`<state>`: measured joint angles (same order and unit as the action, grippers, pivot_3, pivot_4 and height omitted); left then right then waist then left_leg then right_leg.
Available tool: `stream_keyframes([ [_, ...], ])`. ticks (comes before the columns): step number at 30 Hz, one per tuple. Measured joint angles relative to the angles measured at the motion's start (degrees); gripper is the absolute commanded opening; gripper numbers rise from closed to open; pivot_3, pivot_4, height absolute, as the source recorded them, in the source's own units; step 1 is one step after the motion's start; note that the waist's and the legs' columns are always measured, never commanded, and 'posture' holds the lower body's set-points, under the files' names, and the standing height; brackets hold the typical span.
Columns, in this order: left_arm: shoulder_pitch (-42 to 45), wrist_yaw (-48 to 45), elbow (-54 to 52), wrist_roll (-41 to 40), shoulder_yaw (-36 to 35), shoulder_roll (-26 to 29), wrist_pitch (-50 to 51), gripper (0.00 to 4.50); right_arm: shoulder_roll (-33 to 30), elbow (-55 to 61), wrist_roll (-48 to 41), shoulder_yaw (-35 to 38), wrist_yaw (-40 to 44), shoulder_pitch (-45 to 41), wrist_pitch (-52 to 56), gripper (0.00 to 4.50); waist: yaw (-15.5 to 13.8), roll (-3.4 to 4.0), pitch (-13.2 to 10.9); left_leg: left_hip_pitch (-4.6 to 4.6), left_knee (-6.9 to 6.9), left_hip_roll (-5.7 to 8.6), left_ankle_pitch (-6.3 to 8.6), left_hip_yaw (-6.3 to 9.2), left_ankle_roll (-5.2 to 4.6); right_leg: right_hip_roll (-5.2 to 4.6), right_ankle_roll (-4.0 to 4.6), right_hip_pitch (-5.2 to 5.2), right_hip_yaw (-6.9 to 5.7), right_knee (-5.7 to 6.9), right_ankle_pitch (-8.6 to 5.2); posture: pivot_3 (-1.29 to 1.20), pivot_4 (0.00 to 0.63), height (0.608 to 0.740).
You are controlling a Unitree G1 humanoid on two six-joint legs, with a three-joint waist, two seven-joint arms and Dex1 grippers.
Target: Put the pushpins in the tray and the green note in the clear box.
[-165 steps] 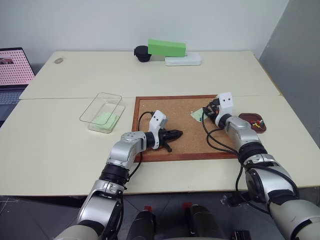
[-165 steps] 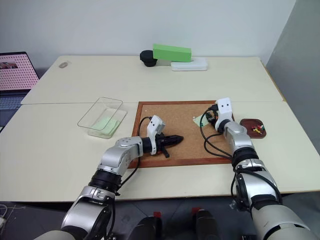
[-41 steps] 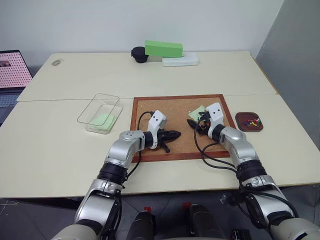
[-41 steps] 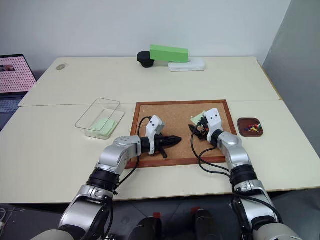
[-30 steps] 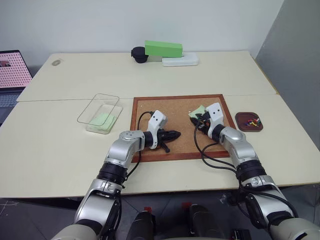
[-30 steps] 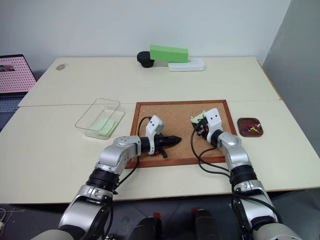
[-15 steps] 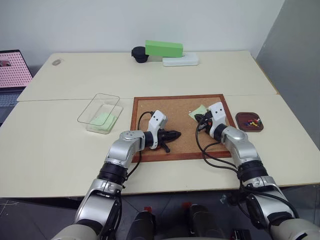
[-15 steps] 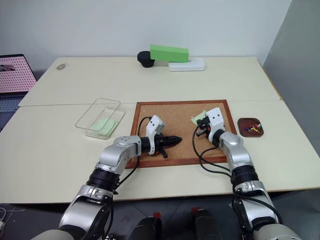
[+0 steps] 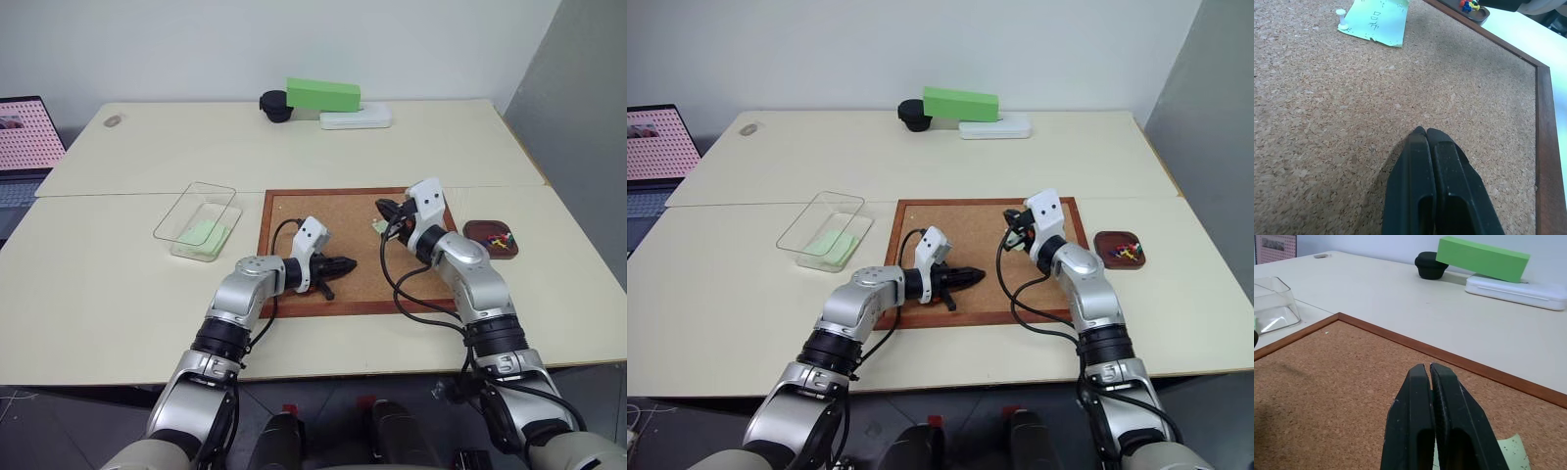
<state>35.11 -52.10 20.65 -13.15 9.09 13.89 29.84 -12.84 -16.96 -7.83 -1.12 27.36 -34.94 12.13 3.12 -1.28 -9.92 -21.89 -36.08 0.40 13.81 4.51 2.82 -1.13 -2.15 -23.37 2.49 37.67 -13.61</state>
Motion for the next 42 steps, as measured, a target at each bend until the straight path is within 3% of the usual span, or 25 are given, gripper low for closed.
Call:
stream_keyframes([
  [4, 0.1, 0.1, 0.0, 0.0, 0.3, -0.2, -0.1, 0.00, -2.6, 0.4, 3.5, 0.9, -6.1, 0.5, -0.1, 0.05, -0.1, 0.00, 0.0, -0.01, 0.00, 0.01, 0.00, -0.01, 0.00, -0.02, 0.01, 0.00, 0.01, 0.00, 0.00, 0.00, 0.150, 0.740],
  [8, -0.4, 0.1, -0.6, 0.1, 0.5, -0.1, -0.2, 0.00, -9.7, 1.0, 9.4, 3.5, -12.5, 3.9, -0.1, 0.05, -0.5, 0.00, 0.0, -0.04, 0.02, 0.02, 0.00, -0.04, 0.00, -0.02, 0.00, 0.00, 0.03, -0.08, 0.00, 0.00, 0.150, 0.740],
  [13, -1.1, 0.1, -1.1, 0.1, 0.6, 0.0, -0.2, 0.00, -18.3, 2.8, 15.6, 2.9, -12.9, 11.6, -1.7, 0.05, -0.5, 0.01, 0.0, 0.00, 0.02, 0.02, 0.00, -0.08, 0.00, -0.01, -0.28, 0.02, 0.08, -0.07, -0.18, 0.00, 0.150, 0.740],
  [17, -1.0, 0.1, -1.0, 0.1, 0.6, 0.2, -0.3, 0.00, -19.0, 3.2, 15.6, 3.3, -12.1, 13.2, -1.5, 0.05, -0.2, 0.01, 0.0, 0.06, 0.00, 0.01, 0.00, -0.11, -0.01, 0.00, -0.31, 0.07, 0.11, -0.07, -0.19, 0.00, 0.150, 0.740],
  [22, -0.8, -0.1, -0.6, 0.2, 0.7, -0.2, -0.6, 0.00, -18.9, 3.1, 15.1, 3.4, -11.4, 13.6, -1.5, 0.79, -0.3, 0.01, 0.0, 0.03, -0.01, 0.02, 0.00, -0.10, -0.01, 0.00, -0.32, 0.08, 0.10, -0.09, -0.20, 0.00, 0.150, 0.740],
  [24, -0.7, -0.2, -0.6, 0.2, 0.7, -0.4, -0.6, 0.00, -18.7, 3.1, 15.0, 3.6, -11.4, 13.6, -1.5, 1.38, -0.4, 0.01, 0.0, 0.02, -0.01, 0.02, 0.00, -0.09, -0.01, 0.00, -0.32, 0.07, 0.09, -0.10, -0.20, 0.00, 0.150, 0.740],
  [37, -0.6, -0.8, -0.5, 0.2, 0.7, -0.3, -0.5, 0.00, -18.9, 0.1, 15.2, 4.4, -12.5, 12.9, -1.8, 3.95, -0.6, 0.00, 0.0, 0.02, -0.01, 0.01, 0.00, -0.10, -0.01, 0.00, -0.31, 0.08, 0.09, -0.11, -0.20, 0.00, 0.150, 0.740],
  [39, -0.6, -0.8, -0.5, 0.2, 0.7, -0.3, -0.5, 0.00, -19.0, -0.4, 15.2, 4.4, -12.6, 12.6, -2.0, 4.25, -0.6, 0.01, 0.0, 0.02, -0.01, 0.02, 0.00, -0.10, -0.01, 0.00, -0.32, 0.07, 0.09, -0.11, -0.19, 0.00, 0.150, 0.740],
  [42, -0.6, -0.9, -0.6, 0.2, 0.6, -0.3, -0.5, 0.00, -19.0, -0.8, 15.2, 4.4, -12.7, 12.3, -2.2, 4.25, -0.6, 0.01, 0.0, 0.02, -0.01, 0.02, 0.00, -0.10, -0.01, 0.00, -0.32, 0.07, 0.09, -0.11, -0.19, 0.00, 0.150, 0.740],
])
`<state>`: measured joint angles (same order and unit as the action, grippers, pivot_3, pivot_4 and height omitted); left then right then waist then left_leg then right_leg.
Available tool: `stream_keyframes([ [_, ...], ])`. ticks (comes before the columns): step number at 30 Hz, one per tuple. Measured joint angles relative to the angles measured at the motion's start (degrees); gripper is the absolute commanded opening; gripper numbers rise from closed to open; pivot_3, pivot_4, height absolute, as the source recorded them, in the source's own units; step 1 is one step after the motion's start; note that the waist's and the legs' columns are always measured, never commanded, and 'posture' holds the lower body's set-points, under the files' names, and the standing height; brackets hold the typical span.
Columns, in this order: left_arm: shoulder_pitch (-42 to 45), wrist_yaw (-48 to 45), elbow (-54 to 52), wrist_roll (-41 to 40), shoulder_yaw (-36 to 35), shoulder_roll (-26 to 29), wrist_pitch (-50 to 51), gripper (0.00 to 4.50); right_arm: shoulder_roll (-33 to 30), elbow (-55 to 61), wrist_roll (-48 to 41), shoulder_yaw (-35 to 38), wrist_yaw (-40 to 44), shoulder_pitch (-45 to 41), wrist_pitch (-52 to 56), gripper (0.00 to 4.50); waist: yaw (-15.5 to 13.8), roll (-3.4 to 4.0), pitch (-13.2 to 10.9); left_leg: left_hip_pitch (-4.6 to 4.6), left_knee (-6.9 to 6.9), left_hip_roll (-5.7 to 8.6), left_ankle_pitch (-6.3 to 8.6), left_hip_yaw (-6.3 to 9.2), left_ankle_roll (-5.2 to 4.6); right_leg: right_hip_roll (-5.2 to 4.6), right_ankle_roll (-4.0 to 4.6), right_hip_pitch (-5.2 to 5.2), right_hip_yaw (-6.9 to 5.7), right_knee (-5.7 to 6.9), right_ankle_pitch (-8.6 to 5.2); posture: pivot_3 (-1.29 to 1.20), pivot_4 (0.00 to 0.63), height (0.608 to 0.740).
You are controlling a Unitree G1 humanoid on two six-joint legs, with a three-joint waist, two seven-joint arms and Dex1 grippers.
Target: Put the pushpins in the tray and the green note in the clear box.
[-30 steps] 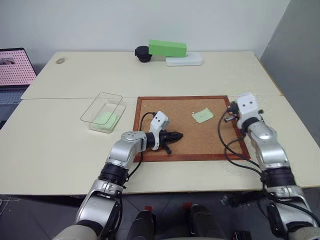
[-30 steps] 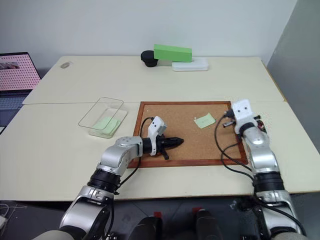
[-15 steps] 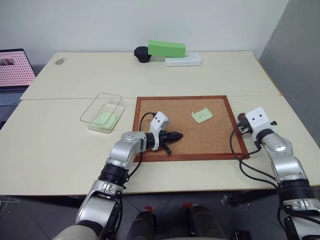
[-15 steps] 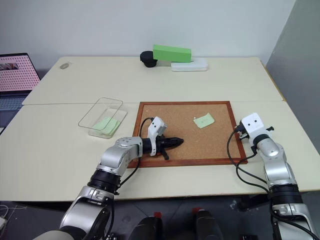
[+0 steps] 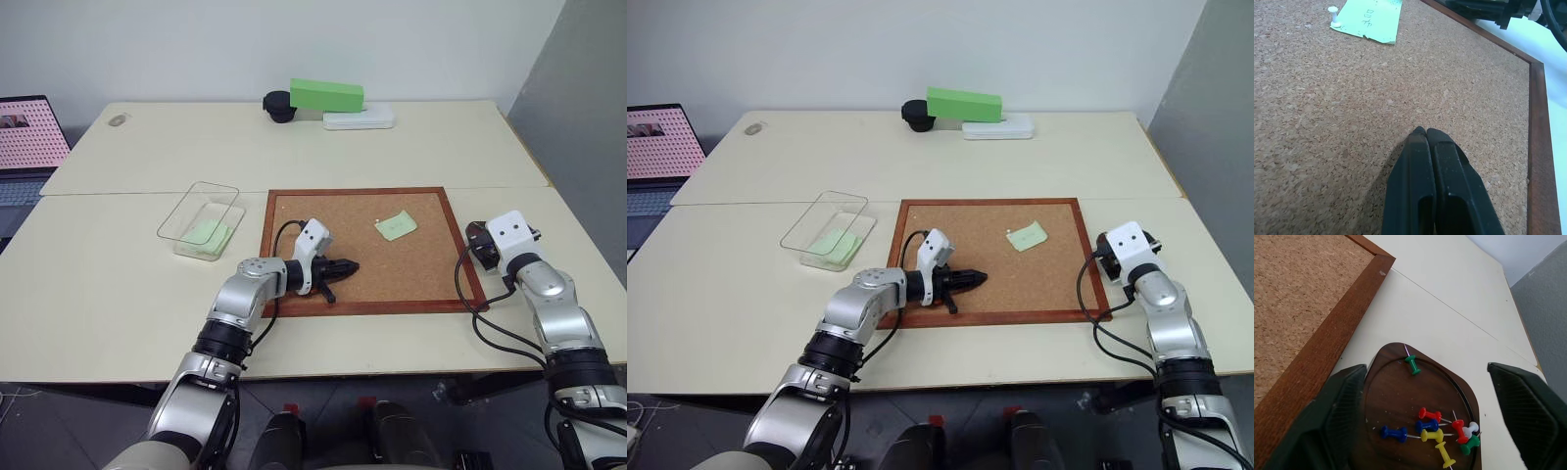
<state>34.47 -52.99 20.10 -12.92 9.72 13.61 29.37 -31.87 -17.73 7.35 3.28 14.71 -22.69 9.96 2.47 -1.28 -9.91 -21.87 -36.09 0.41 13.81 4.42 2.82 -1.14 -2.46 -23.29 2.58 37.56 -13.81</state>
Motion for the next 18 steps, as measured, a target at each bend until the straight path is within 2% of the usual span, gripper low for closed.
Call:
stream_keyframes([
  [3, 0.0, 0.0, 0.0, 0.0, 0.0, 0.1, 0.0, 0.00, 0.1, 0.3, -0.6, 0.2, 0.3, 0.0, 0.2, 4.25, 0.0, 0.00, 0.0, 0.00, 0.00, 0.00, 0.00, 0.00, 0.00, 0.00, 0.00, 0.00, 0.00, 0.00, 0.00, 0.00, 0.150, 0.740],
  [6, 0.0, -0.1, 0.0, 0.0, -0.1, 0.3, 0.1, 0.00, 2.0, 3.7, -5.2, 2.1, 3.1, 0.1, 1.0, 4.25, 0.1, 0.00, 0.0, 0.01, 0.00, -0.02, 0.00, 0.00, 0.00, 0.02, 0.00, 0.00, 0.00, 0.01, 0.00, 0.00, 0.150, 0.740],
  [11, 0.2, 0.7, 0.0, -0.3, -0.4, -0.2, 0.7, 0.00, 7.9, 16.5, -20.6, 3.8, 12.4, 2.1, 10.6, 4.25, 0.0, 0.00, 0.0, -0.03, -0.01, -0.01, 0.00, 0.08, 0.00, 0.01, 0.00, 0.00, -0.05, 0.02, 0.00, 0.00, 0.150, 0.740],
  [18, 2.3, 2.9, 0.0, -0.3, -1.5, 0.0, 0.9, 0.00, 7.6, 27.8, -28.8, 1.7, 17.8, 5.9, 20.9, 4.25, -0.3, -0.08, -0.1, -0.06, -0.01, -0.03, 0.00, 0.13, 0.00, 0.02, 0.00, -0.01, -0.12, 0.00, 0.00, 0.00, 0.150, 0.740],
])
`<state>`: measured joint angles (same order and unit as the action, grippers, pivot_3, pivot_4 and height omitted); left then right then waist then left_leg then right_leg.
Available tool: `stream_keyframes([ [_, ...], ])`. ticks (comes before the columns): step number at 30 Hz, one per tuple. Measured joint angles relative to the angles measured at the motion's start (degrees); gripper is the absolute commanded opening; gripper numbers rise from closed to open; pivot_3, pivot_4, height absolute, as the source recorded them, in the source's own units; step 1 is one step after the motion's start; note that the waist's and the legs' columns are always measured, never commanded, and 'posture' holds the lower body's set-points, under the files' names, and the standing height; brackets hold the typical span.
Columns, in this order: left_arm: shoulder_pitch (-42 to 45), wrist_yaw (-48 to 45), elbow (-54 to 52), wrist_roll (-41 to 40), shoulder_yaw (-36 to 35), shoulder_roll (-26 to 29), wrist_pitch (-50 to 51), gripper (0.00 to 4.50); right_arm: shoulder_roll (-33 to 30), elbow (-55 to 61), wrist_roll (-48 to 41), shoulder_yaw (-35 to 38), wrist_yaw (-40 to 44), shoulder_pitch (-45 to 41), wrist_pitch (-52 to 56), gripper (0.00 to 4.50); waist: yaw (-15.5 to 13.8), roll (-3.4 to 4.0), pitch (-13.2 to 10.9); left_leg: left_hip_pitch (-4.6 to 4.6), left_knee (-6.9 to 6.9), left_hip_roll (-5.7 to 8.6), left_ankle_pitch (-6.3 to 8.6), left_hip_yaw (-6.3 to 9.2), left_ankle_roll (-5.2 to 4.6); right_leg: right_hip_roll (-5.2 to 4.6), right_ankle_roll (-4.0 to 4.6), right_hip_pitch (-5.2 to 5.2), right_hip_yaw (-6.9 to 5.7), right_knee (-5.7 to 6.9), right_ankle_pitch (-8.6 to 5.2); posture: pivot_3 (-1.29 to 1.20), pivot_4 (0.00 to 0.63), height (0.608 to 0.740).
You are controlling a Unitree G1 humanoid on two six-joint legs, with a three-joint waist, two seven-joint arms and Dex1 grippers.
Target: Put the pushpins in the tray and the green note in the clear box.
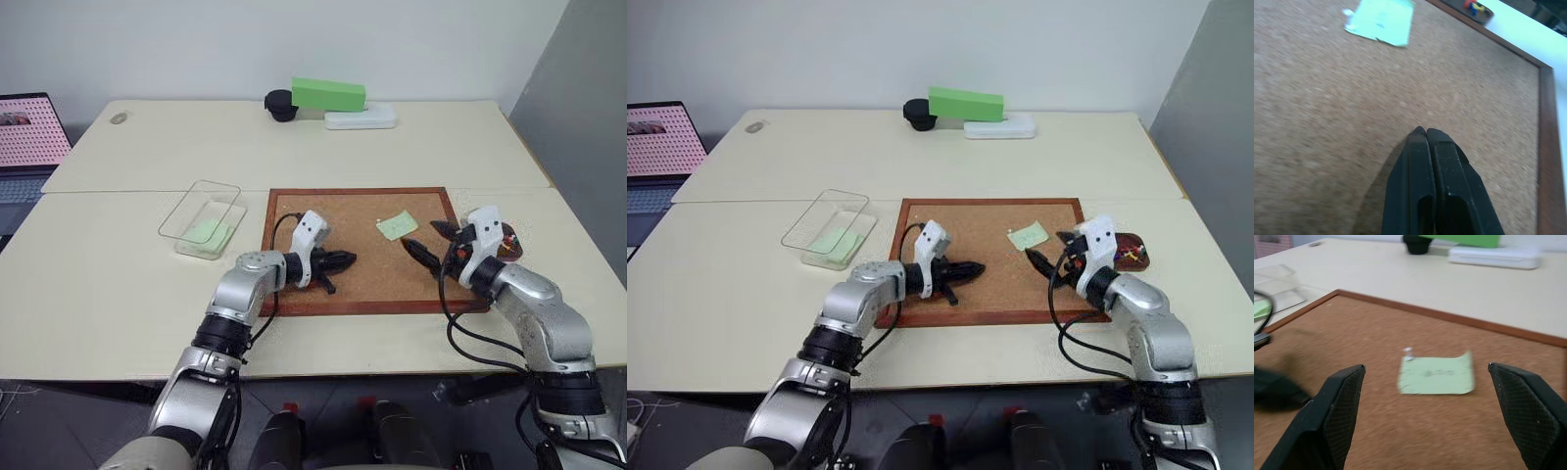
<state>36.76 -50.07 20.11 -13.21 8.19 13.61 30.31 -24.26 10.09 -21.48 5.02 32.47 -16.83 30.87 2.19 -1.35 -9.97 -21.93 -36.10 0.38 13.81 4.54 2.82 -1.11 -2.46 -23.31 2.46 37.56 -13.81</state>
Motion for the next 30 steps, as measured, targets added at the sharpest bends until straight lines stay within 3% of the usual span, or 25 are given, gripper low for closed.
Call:
stream_keyframes([
  [1, 1.2, 0.7, 0.0, -0.1, -0.7, -0.2, -0.3, 0.00, 0.0, 0.7, -0.1, -0.4, 0.1, 0.4, 0.7, 4.25, 0.0, 0.00, 0.0, 0.00, 0.00, 0.00, 0.00, -0.01, 0.00, 0.00, 0.00, 0.00, 0.01, 0.00, 0.00, 0.00, 0.150, 0.740],
  [9, 9.1, 0.7, 0.9, -1.3, -1.9, -2.0, -2.6, 1.62, 0.4, 4.7, 0.0, -2.4, -1.3, 1.3, 1.2, 4.27, -0.2, -0.05, 0.0, -0.07, 0.01, 0.01, 0.00, -0.02, 0.00, 0.00, -0.01, -0.04, 0.00, -0.10, 0.00, 0.00, 0.150, 0.740],
  [13, 9.4, 0.6, 3.4, -1.2, -1.9, -2.0, -4.2, 2.31, 0.6, 6.3, 0.0, -2.4, -2.4, 2.4, 1.3, 4.27, -0.2, -0.06, 0.0, -0.07, 0.02, 0.00, 0.00, -0.01, 0.00, 0.00, -0.01, -0.04, -0.02, -0.10, 0.00, 0.00, 0.150, 0.740],
  [20, 10.6, 0.3, 6.6, -0.6, -1.8, -2.0, -6.9, 3.89, 0.9, 8.1, 0.2, -3.0, -4.3, 2.6, 1.6, 4.27, -0.3, -0.07, 0.0, -0.09, 0.02, 0.00, 0.00, 0.00, 0.00, 0.00, -0.01, -0.04, -0.02, -0.12, 0.00, 0.00, 0.150, 0.740],
  [24, 9.8, 0.0, 6.3, 0.4, -1.1, -1.2, -7.2, 4.47, 1.3, 7.2, 2.6, -3.8, -6.5, 1.7, 0.8, 4.27, -0.1, -0.06, 0.0, -0.06, 0.03, -0.01, 0.00, -0.03, 0.00, 0.01, -0.01, -0.04, 0.00, -0.12, 0.00, 0.00, 0.150, 0.740],
  [28, 4.2, 0.5, 3.8, 1.7, -0.1, 1.1, -7.1, 4.03, 3.5, -0.5, 6.9, -5.6, -8.8, -2.9, -2.6, 4.27, 0.4, -0.06, 0.0, 0.00, 0.03, -0.05, 0.00, -0.05, 0.00, 0.04, 0.00, -0.04, 0.04, -0.07, 0.00, 0.00, 0.150, 0.740],
  [30, 0.6, 0.9, 2.6, 2.1, -0.1, 2.5, -6.9, 3.53, 4.6, -6.0, 9.1, -6.6, -9.5, -5.2, -4.7, 4.27, 0.5, -0.06, -0.1, -0.02, 0.02, -0.04, 0.00, -0.01, 0.01, 0.02, 0.01, -0.07, 0.02, 0.00, 0.01, 0.00, 0.150, 0.740],
])
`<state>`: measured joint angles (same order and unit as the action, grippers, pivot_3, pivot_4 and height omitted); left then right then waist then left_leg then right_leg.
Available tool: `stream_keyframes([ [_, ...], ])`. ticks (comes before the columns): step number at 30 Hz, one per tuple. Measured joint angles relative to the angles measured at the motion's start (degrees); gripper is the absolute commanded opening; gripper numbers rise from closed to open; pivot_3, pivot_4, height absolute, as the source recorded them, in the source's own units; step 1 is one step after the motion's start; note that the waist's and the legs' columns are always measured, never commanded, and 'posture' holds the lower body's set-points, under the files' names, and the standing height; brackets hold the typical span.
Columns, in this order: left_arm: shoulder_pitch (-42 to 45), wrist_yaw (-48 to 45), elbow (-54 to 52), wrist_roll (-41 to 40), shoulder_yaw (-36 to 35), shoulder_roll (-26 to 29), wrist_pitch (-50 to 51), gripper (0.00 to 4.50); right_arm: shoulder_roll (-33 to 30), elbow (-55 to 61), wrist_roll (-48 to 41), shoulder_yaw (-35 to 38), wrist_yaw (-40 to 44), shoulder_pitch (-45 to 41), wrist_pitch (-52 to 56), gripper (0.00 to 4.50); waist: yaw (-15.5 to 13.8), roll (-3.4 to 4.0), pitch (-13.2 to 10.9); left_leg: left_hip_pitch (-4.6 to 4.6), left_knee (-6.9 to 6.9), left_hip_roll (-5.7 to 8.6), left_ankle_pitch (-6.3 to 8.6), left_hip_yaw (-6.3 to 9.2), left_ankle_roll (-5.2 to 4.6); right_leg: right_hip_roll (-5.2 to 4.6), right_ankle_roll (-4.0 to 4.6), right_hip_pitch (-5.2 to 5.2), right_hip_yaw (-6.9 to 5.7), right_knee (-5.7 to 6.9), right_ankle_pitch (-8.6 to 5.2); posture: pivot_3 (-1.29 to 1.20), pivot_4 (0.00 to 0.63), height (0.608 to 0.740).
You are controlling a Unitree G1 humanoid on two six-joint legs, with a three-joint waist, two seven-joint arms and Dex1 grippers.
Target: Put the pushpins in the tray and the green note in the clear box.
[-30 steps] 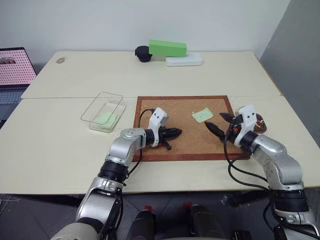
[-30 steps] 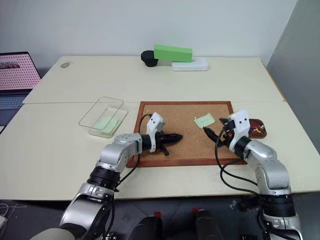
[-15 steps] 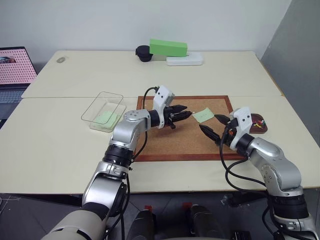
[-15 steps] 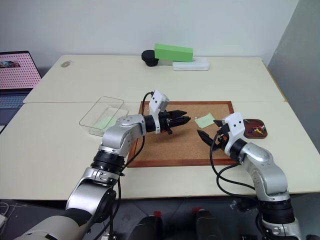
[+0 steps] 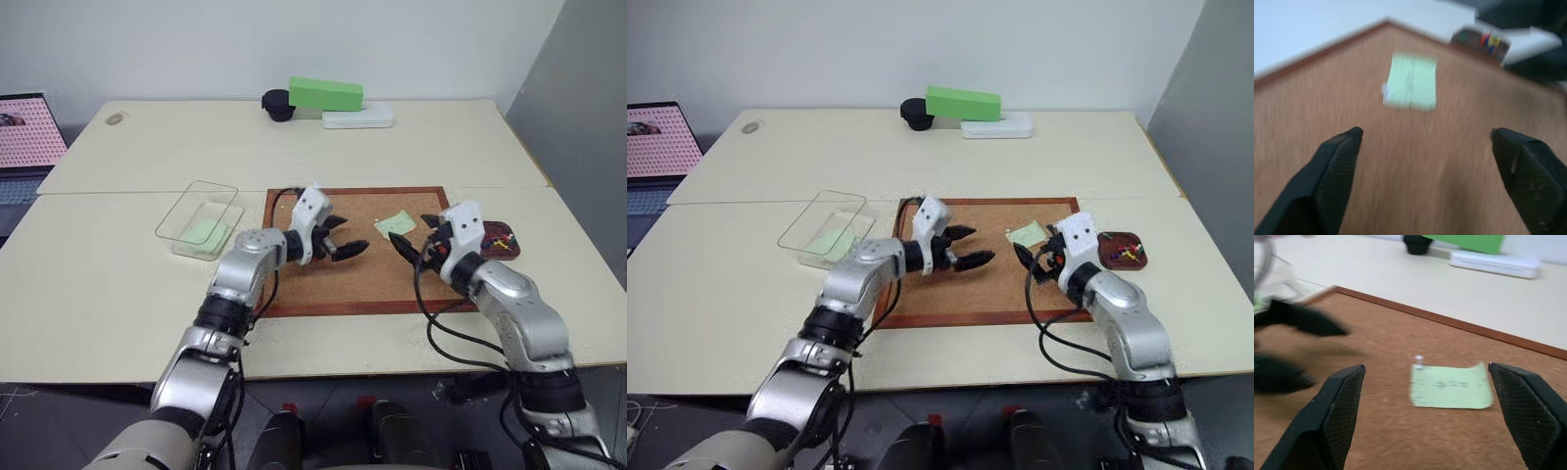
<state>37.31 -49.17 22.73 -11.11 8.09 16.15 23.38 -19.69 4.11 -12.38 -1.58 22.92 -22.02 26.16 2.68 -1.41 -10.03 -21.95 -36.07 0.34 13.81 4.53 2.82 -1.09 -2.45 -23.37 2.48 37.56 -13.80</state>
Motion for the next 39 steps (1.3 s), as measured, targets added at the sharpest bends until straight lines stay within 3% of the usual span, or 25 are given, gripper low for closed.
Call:
stream_keyframes([
  [8, -4.1, 2.7, -6.2, -0.4, -1.4, -0.5, 1.2, 1.95, 3.1, -17.9, 4.6, -2.2, 0.2, -10.4, -7.9, 4.27, -0.4, 0.00, 0.0, -0.04, -0.02, 0.06, 0.00, -0.03, 0.00, -0.08, 0.27, -0.03, 0.00, 0.02, 0.17, 0.00, 0.150, 0.740],
  [17, -7.4, 4.9, -9.8, -1.8, -1.6, -2.5, 2.4, 0.08, 7.0, -32.6, 6.6, -2.4, 2.0, -16.5, -15.0, 4.27, -0.3, 0.00, 0.0, -0.02, -0.01, 0.05, 0.00, -0.02, 0.00, -0.07, 0.29, -0.05, 0.00, 0.08, 0.18, 0.00, 0.150, 0.740],
  [31, -6.6, 7.3, -6.6, 1.0, 0.6, -2.4, 1.1, 0.01, 9.8, -46.3, 8.5, -1.9, 0.7, -21.0, -22.0, 4.27, -0.2, 0.03, 0.0, 0.13, -0.04, 0.07, 0.00, -0.04, 0.00, -0.08, 0.29, 0.09, 0.02, 0.13, 0.18, 0.00, 0.150, 0.740],
  [39, -6.1, 7.1, -6.3, 1.0, 0.8, -2.3, 1.9, 0.00, 10.9, -50.5, 8.4, -0.3, 0.4, -22.6, -25.0, 2.75, -0.1, 0.03, 0.0, 0.15, -0.04, 0.07, 0.00, -0.03, 0.00, -0.08, 0.29, 0.09, 0.03, 0.16, 0.18, 0.00, 0.150, 0.740],
])
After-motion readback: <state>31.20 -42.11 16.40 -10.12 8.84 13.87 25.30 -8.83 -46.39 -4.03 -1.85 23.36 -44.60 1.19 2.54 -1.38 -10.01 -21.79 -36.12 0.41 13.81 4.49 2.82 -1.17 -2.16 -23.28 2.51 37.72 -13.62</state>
